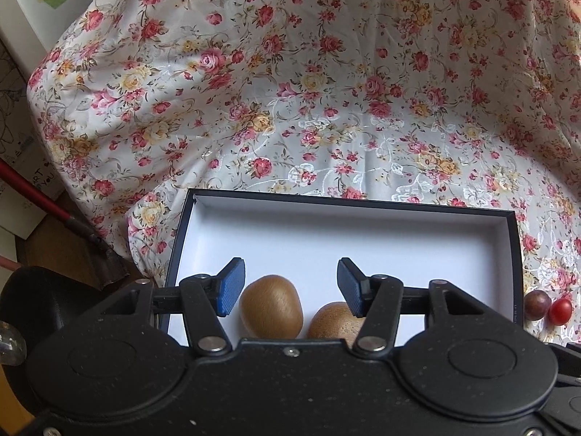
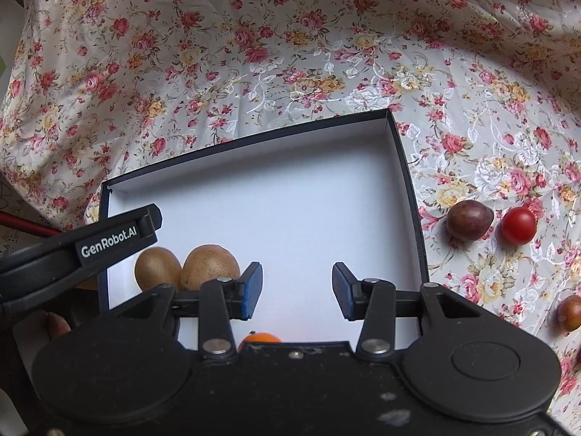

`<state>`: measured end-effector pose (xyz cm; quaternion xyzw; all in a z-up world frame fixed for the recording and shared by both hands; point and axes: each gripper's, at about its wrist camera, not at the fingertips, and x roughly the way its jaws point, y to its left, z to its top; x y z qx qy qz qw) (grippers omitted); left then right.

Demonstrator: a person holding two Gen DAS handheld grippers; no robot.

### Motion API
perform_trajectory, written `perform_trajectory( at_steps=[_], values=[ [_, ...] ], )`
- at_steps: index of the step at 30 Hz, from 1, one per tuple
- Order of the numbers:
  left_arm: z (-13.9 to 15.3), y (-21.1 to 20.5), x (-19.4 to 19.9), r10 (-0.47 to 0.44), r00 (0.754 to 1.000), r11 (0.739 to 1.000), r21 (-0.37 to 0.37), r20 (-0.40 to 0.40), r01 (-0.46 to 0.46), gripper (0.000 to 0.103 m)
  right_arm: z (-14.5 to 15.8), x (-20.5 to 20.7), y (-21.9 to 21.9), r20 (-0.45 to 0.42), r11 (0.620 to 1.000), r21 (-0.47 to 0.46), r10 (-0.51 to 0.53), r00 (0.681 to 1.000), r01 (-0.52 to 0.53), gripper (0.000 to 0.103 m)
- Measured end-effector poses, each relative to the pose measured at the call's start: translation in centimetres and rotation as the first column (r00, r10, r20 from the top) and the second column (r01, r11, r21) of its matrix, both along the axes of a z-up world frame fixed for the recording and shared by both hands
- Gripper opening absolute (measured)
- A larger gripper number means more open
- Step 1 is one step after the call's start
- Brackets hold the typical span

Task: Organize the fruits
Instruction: 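Withdraw both open tools from the box toward the remaining fruits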

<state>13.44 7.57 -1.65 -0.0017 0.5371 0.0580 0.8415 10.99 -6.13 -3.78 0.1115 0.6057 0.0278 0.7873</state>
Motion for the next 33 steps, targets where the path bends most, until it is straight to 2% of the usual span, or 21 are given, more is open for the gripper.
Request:
perform_trajectory(
  at_steps=[3,10,14,17,21,22,33],
  values=[
    [0.2,-0.5,-0.2,-0.01,1.0,1.0,0.0,0.005,0.01,0.061,0.4,-0.3,0.1,0.006,0.999,-0.049,0.016,1.0,-0.016,0.046],
    [0.7,-2.6,-0.7,-0.037,0.999,0.999,-0.006,0.017,0.037,0.061,1.2,-1.4,-0.9,0.026,0.995,-0.093,0.026,0.999,-0.023,0.045],
    [1.1,-4.4,-1.1,-0.068,0.997,0.998,0.0,0.029,0.068,0.06,2.1,-2.2,-2.5,0.038,0.988,-0.149,-0.031,0.999,0.036,0.041],
    [1.3,-6.0,-1.5,-0.095,0.995,0.996,0.004,0.032,0.095,0.06,3.2,-3.1,-3.8,0.095,0.975,-0.202,-0.078,0.992,0.096,0.038],
    [1.6,-8.3,-2.2,-0.137,0.99,0.991,-0.002,0.034,0.137,0.06,4.6,-4.7,-6.5,0.171,0.939,-0.222,-0.228,0.959,0.263,0.038],
    [1.7,-9.0,-2.5,-0.151,0.988,0.989,-0.002,0.036,0.151,0.06,4.8,-5.0,-7.0,0.175,0.933,-0.228,-0.241,0.955,0.277,0.038],
    [2.3,-15.9,-5.2,-0.287,0.957,0.958,-0.001,0.051,0.287,0.06,6.4,-8.2,-14.4,0.136,0.934,-0.232,-0.245,0.96,0.272,0.037]
  ],
)
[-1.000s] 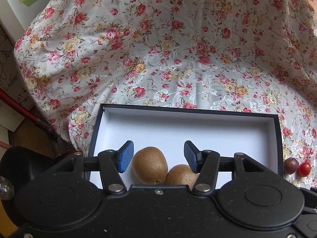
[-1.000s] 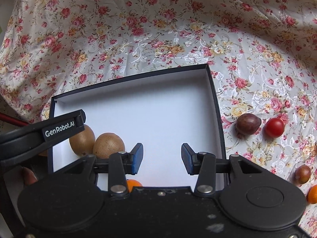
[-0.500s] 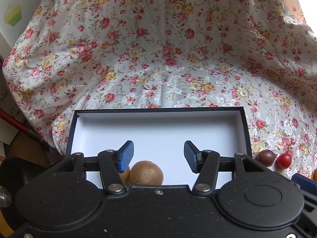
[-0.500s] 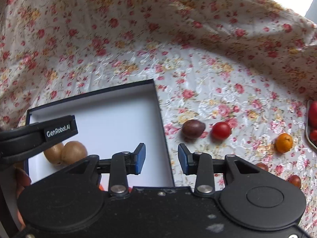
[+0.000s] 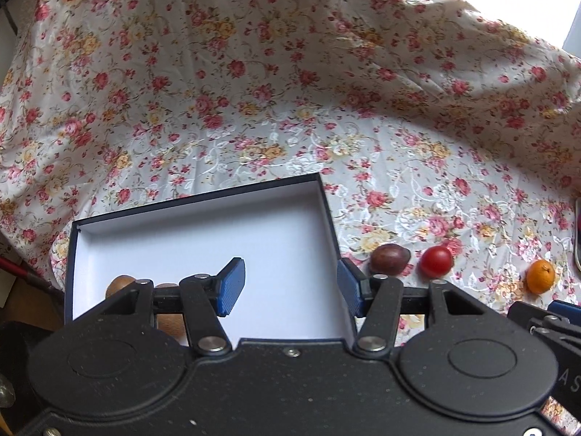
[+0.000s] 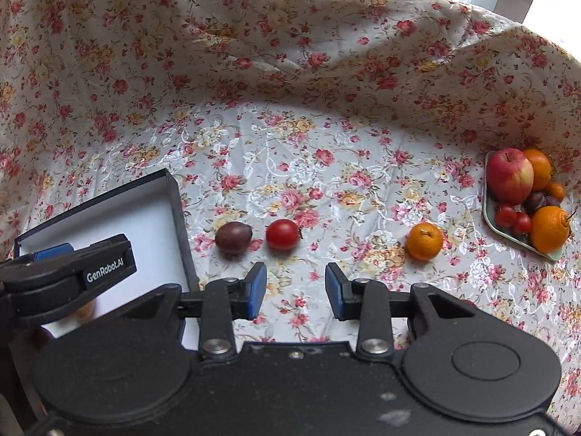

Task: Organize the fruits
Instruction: 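Withdraw both open tools from the box toward the remaining fruits, then move the left tool over a red cherry tomato while the right tool approaches a dark red plum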

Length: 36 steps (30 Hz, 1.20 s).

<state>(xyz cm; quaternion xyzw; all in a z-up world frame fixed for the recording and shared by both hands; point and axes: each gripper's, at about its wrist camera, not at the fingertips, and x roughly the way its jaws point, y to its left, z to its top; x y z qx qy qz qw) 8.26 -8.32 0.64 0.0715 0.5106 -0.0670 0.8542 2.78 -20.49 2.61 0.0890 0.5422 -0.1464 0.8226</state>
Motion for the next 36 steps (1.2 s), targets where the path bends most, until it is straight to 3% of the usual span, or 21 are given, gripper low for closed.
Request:
perform_trajectory(
  at_steps=[4,8,17,26,31,36],
  values=[
    [-0.1,-2.1,-0.9,-0.058,0.998,0.998,-0.022,-0.013,0.058,0.061,-0.1,-1.2,-2.8,-0.059,0.998,0.057,-0.001,0.998,0.004,0.038],
    [-0.4,-4.3,-1.6,-0.098,0.994,0.994,-0.052,-0.046,0.096,0.061,-1.0,-2.5,-6.6,-0.102,0.984,0.156,-0.072,0.992,0.087,0.038],
    [-1.2,-9.1,-3.8,-0.213,0.972,0.975,-0.08,-0.102,0.206,0.061,-1.7,-7.3,-15.7,-0.139,0.9,0.3,-0.287,0.948,0.317,0.038],
    [-2.7,-13.0,-5.6,-0.297,0.941,0.955,-0.074,-0.162,0.289,0.061,-3.0,-11.4,-20.6,-0.22,0.831,0.332,-0.392,0.893,0.447,0.039],
    [-3.7,-14.2,-6.4,-0.315,0.93,0.949,-0.059,-0.188,0.31,0.061,-3.0,-12.3,-21.3,-0.23,0.829,0.32,-0.403,0.886,0.46,0.039],
    [-4.4,-15.1,-7.0,-0.331,0.922,0.943,-0.041,-0.201,0.329,0.061,-2.5,-12.6,-21.1,-0.227,0.852,0.246,-0.413,0.882,0.462,0.039]
  ],
)
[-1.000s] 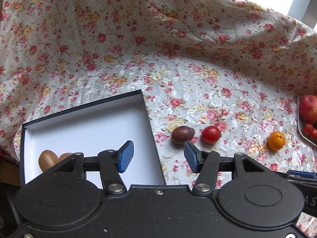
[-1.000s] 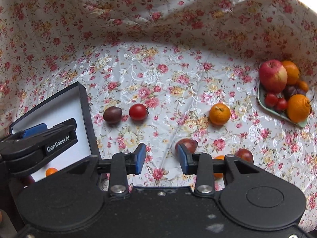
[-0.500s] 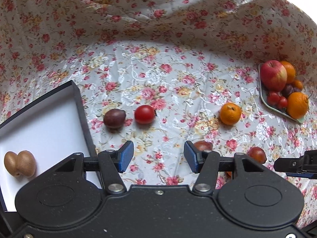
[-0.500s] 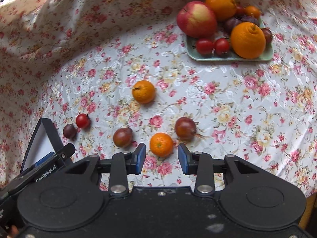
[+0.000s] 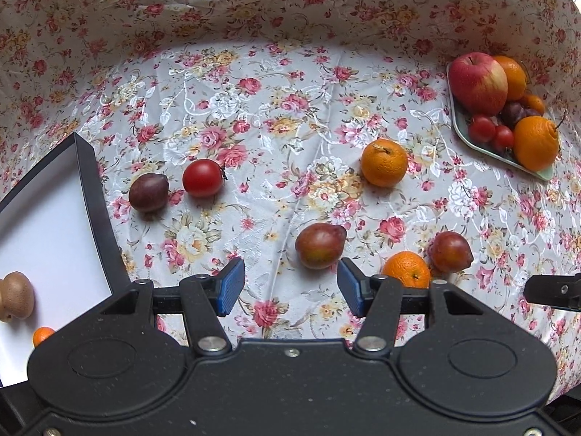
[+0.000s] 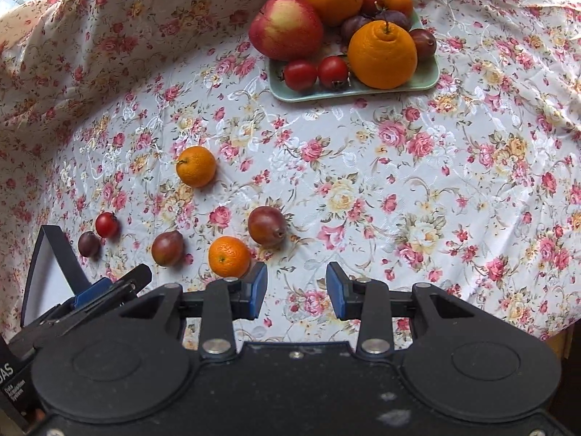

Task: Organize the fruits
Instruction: 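Move the left tool over a red cherry tomato while the right tool approaches a dark red plum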

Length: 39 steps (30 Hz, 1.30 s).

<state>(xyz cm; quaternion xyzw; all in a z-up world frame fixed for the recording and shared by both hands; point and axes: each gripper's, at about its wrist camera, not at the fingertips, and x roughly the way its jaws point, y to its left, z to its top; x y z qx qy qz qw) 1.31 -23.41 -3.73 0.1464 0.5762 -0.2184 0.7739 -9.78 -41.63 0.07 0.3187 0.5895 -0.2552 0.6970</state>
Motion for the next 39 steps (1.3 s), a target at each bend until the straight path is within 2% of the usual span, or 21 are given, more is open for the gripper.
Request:
perform_trajectory(
  at_steps=[4,14,23,30,34,39],
  values=[
    [-0.6,-0.5,0.1,0.0,1.0,1.0,0.002,-0.029,0.0,0.061,0.5,-0.2,0.2,-0.009,0.999,-0.036,0.013,1.0,-0.013,0.039],
    [-1.1,-0.9,0.5,0.004,0.998,1.0,-0.009,-0.058,-0.005,0.061,-0.1,0.4,-0.2,-0.015,1.0,0.006,-0.002,1.0,0.002,0.039],
    [0.8,0.7,3.3,0.057,0.998,0.998,-0.009,0.035,-0.056,0.061,-0.2,1.6,0.5,-0.017,1.0,-0.004,0.023,1.0,-0.023,0.039],
    [2.0,0.4,7.0,0.029,0.995,1.0,-0.001,0.1,-0.029,0.061,0.4,2.8,0.3,0.002,0.999,-0.011,0.036,0.999,-0.035,0.039],
    [1.2,0.5,9.0,0.039,0.996,0.999,-0.009,0.08,-0.039,0.061,0.6,3.3,0.4,0.016,0.999,0.0,0.04,0.999,-0.04,0.039],
    [-0.8,0.9,10.1,0.047,0.998,0.998,0.032,0.038,-0.048,0.061,0.5,4.1,0.3,0.016,0.999,0.003,0.048,0.999,-0.048,0.039]
  ],
)
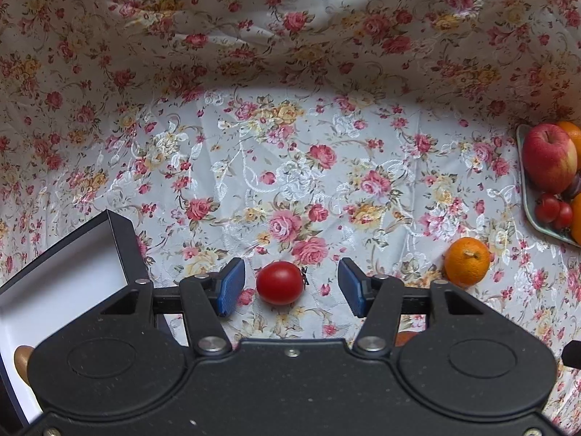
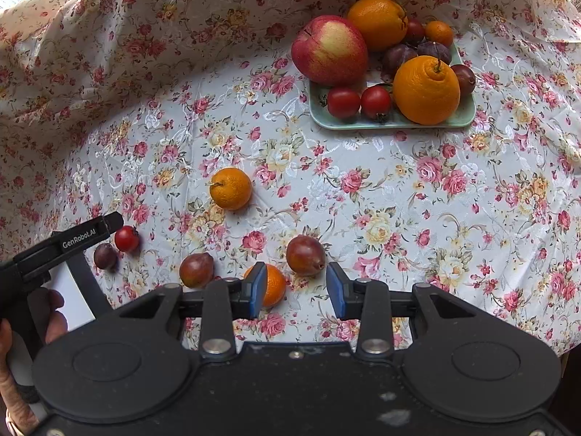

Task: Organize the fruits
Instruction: 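Move the left tool over a red cherry tomato while the right tool approaches a dark red plum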

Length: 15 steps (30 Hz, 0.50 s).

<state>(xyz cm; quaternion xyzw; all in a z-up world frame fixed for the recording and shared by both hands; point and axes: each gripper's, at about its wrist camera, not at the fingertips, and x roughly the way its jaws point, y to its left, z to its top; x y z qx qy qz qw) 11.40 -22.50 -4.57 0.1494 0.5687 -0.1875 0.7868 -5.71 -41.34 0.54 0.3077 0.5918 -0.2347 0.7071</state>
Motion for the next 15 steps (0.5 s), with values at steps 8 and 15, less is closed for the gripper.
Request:
perform_trajectory(
  at_steps=[8,15],
  values=[
    [-2.0,-0.7,0.9,-0.009,0.997,1.0,0.017,-0.073,0.01,0.061,-0.7,1.8,-0.7,-0.003,0.999,0.032,-0.007,1.0,0.007,0.039],
    [-3.1,-1.2,1.2,-0.004,0.996,0.998,0.061,-0.084,0.01,0.061,-1.3,3.2,-1.3,-0.004,0.998,0.063,-0.007,1.0,0.008,0.039]
  ],
)
